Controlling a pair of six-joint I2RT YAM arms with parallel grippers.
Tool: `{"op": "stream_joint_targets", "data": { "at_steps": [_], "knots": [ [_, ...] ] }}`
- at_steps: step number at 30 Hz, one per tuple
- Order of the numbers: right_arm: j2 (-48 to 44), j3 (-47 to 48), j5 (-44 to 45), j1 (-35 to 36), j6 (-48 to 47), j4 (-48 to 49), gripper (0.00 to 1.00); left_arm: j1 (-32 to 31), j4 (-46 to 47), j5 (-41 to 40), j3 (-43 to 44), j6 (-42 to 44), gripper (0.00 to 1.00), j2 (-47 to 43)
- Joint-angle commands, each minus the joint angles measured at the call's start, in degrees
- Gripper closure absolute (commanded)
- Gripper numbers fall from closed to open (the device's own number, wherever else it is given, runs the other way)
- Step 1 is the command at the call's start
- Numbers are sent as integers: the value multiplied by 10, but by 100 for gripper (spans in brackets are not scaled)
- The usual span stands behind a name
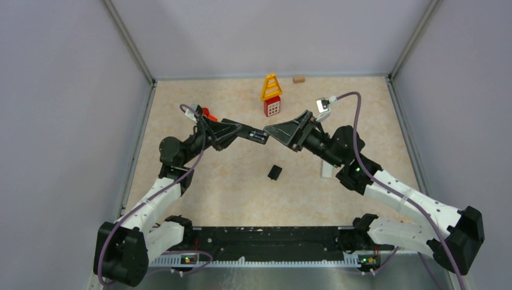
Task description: Load the batteries into the remote control
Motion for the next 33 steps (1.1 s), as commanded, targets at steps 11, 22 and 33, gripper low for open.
{"op": "stream_joint_targets", "data": {
  "at_steps": [11, 22, 33],
  "knots": [
    [23, -8, -37, -3, 56, 146, 50, 1, 105, -18, 1, -70, 100, 0],
    [49, 8, -51, -3, 55, 126, 67, 1, 117, -13, 2, -70, 100, 5],
    [62, 20, -43, -3, 50, 72, 78, 1, 120, -8, 6, -46, 100, -5]
  ]
}}
